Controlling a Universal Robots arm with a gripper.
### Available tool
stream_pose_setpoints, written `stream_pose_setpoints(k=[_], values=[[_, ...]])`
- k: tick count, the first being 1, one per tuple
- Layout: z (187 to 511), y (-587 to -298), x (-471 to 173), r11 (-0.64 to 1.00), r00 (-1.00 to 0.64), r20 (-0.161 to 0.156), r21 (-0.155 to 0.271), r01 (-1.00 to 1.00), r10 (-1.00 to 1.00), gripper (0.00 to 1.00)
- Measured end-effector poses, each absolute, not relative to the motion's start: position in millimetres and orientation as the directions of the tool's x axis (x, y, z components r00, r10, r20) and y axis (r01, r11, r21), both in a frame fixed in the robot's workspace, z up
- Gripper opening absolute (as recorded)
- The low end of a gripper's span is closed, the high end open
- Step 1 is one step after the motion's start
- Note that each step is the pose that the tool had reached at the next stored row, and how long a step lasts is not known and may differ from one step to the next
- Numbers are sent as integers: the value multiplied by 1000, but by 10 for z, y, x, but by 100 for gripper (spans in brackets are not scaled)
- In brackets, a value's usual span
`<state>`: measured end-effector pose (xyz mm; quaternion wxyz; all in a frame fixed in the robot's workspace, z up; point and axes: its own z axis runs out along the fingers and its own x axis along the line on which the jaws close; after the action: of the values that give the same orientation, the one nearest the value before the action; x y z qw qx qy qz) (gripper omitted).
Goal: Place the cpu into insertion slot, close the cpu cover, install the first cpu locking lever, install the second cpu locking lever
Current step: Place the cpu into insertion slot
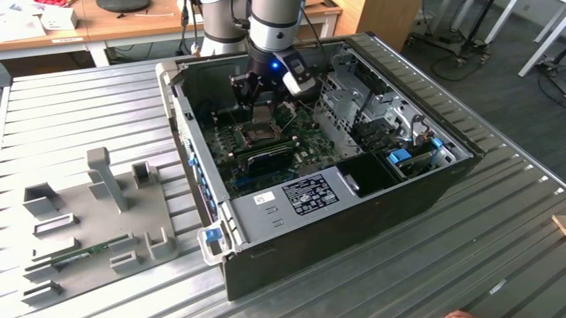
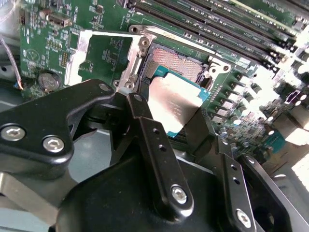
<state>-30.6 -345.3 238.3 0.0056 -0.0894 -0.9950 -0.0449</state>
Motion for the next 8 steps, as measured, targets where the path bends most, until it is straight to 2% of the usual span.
stream_pose_setpoints(k=[8], values=[[2367,-3453,-305,944,-948,19,88,319,318,54]])
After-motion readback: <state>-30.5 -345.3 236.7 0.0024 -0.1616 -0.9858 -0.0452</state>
